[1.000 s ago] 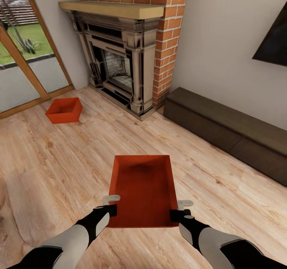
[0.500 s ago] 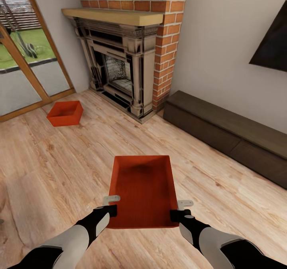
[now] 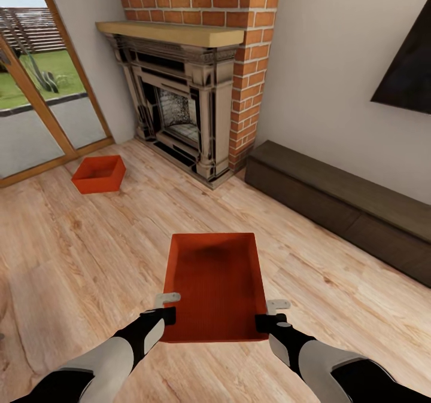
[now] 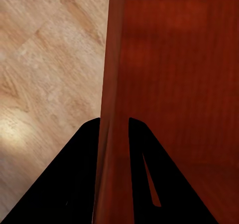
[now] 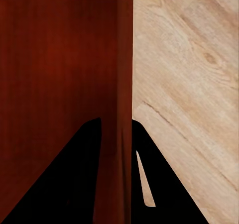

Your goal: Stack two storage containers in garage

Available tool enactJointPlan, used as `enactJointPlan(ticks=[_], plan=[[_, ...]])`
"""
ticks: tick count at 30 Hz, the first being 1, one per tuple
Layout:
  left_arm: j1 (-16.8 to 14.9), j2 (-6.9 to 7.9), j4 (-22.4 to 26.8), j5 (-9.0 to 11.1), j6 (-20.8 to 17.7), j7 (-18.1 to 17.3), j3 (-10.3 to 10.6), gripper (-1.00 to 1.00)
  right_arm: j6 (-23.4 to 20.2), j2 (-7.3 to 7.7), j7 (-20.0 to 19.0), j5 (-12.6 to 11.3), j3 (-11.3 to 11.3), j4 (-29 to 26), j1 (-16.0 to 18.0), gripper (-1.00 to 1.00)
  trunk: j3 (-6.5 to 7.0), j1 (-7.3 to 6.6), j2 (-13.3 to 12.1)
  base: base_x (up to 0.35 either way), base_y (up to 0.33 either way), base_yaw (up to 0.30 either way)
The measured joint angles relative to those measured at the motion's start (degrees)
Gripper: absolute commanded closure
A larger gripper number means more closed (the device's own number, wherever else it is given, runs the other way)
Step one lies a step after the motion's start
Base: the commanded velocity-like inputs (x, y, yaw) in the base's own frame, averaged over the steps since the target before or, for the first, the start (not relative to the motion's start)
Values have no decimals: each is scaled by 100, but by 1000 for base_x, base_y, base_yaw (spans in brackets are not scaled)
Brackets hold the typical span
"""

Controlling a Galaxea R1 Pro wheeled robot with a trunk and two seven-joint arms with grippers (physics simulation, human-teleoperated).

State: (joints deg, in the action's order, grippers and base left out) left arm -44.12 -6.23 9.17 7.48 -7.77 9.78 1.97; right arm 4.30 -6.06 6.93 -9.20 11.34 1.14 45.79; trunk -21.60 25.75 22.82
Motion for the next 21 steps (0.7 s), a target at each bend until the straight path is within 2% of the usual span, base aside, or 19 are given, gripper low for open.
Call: enactJointPlan(ticks=[21], plan=[[-2, 0, 0, 0, -2, 1, 1, 100, 0, 0, 1, 17, -16, 0, 1, 100, 193, 0, 0, 0, 0, 0]])
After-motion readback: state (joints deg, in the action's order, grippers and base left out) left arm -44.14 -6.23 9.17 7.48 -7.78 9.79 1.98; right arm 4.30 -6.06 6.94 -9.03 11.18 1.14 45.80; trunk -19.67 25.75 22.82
